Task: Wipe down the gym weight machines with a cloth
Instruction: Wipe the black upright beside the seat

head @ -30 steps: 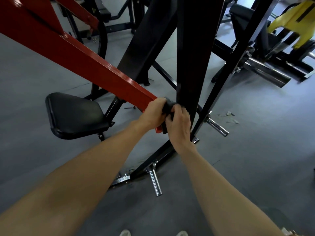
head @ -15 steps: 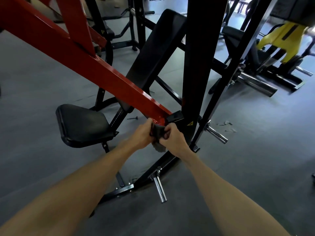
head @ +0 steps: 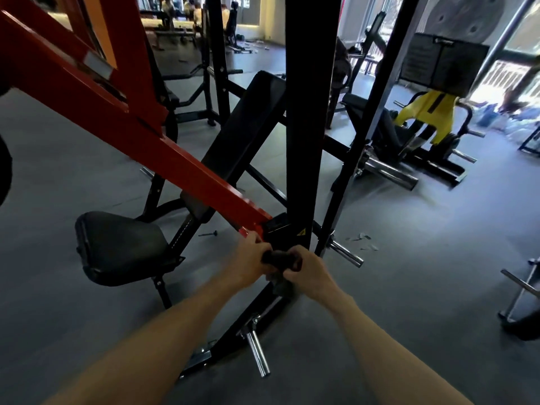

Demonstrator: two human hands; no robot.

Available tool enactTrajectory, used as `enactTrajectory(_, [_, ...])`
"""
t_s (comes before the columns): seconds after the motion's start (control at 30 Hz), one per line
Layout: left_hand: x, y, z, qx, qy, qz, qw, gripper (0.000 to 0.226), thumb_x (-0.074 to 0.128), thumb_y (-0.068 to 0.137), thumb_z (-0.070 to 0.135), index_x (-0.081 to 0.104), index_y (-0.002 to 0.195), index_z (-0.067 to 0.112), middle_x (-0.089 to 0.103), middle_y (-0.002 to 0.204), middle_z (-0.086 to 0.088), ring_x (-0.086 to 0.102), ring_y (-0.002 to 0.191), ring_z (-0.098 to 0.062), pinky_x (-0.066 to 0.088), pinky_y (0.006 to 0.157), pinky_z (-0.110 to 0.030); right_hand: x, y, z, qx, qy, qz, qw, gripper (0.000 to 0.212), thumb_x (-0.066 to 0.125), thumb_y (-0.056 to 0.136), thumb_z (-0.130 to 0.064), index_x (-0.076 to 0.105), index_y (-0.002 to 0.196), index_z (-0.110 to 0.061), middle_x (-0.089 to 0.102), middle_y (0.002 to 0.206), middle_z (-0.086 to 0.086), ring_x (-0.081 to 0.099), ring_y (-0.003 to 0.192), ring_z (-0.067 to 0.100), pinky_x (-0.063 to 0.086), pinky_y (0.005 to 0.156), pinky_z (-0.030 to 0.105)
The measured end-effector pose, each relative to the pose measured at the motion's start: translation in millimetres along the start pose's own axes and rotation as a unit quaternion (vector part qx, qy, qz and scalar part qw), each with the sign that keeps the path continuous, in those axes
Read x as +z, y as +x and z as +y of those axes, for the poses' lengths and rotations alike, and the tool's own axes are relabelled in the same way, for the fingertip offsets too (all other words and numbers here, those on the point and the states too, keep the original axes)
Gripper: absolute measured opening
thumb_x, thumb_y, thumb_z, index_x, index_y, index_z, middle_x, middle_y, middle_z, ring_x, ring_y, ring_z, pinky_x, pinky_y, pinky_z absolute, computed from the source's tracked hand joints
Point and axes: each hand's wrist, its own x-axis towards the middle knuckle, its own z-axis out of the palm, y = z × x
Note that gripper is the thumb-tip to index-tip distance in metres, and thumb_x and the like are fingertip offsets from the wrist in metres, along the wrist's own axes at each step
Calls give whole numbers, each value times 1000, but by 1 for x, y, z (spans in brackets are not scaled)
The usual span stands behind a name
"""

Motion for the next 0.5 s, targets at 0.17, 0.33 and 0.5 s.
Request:
enactTrajectory(0.17, [32, 22, 37, -39, -5, 62, 997, 19, 77, 88, 21, 62, 90, 10, 49, 112, -4, 50, 91, -19, 48, 84, -33, -31, 16, 42, 5, 5, 29, 1000, 18, 77, 84, -17, 63, 95, -16, 63, 77, -1, 55, 64, 4, 39, 58, 15])
enactTrajectory(0.33, [51, 51, 63, -114, -69, 164, 977, 18, 68, 90, 10, 53, 83, 16, 55, 92, -1, 55, 80, -17, 51, 71, -33, -56, 48, 60, -65, -16, 76, 995, 13, 72, 90, -17, 64, 101, -19, 61, 81, -9, 58, 71, 4, 42, 61, 15])
enactTrajectory(0.5, [38, 86, 85, -183, -155, 310, 920, 24, 61, 89, -6, 48, 98, 12, 59, 91, -6, 60, 81, -19, 52, 67, -29, -80, 99, 38, -161, 17, 143, 976, 21, 62, 90, -5, 62, 107, -18, 63, 97, 2, 61, 84, 19, 53, 71, 32])
